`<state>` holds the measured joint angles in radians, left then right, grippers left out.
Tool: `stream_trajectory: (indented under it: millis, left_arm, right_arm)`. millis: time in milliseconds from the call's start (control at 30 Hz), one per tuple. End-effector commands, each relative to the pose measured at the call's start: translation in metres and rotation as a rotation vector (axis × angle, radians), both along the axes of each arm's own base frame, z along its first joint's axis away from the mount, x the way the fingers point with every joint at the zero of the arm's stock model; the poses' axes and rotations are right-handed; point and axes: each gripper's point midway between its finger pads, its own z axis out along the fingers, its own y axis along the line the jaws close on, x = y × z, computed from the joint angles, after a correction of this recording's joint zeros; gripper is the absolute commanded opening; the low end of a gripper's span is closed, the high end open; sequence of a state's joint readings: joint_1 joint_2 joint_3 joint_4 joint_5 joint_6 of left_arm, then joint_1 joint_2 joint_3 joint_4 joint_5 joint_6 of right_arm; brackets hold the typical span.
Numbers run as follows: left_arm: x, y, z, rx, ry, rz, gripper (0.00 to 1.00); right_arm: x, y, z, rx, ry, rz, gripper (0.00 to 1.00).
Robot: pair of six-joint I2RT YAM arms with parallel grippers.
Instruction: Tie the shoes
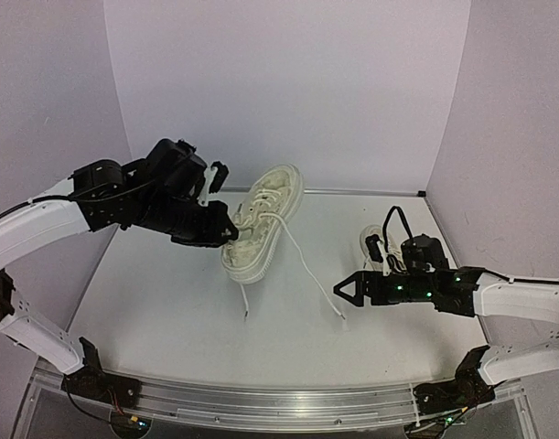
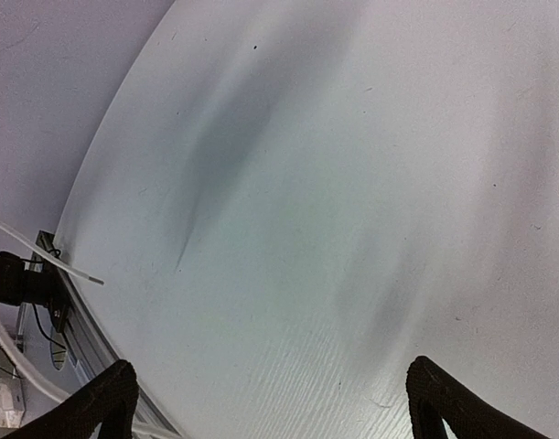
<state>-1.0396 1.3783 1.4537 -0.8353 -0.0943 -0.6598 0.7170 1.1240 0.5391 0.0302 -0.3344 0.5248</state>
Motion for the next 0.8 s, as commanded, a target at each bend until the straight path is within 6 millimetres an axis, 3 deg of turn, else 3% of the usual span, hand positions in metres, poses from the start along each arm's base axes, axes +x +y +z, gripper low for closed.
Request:
stream_trajectory:
  millis: [0,133,233,567,767]
  left_arm:
    - [0.013,0.011,0.006,-0.074,-0.031,0.118,0.00]
    - [0.012,0.012,-0.044,-0.046,0.023,0.153,0.00]
    - [0.015,0.019,-0.065,-0.020,0.024,0.192,0.00]
    - [0.034,0.034,-0.100,0.119,0.021,0.301,0.00]
    - [0.045,0.049,-0.108,0.129,0.035,0.333,0.00]
  right_arm:
    - [0.007,0.008,0.015,0.021,-0.025,0.004,0.98]
    - [0.007,0.009,0.009,0.008,-0.017,0.011,0.98]
    - [0.005,0.007,0.004,-0.001,-0.010,0.013,0.98]
    - [0.001,0.011,-0.013,-0.001,0.018,0.043,0.97]
    - [0.000,0.019,-0.017,-0.005,0.027,0.070,0.97]
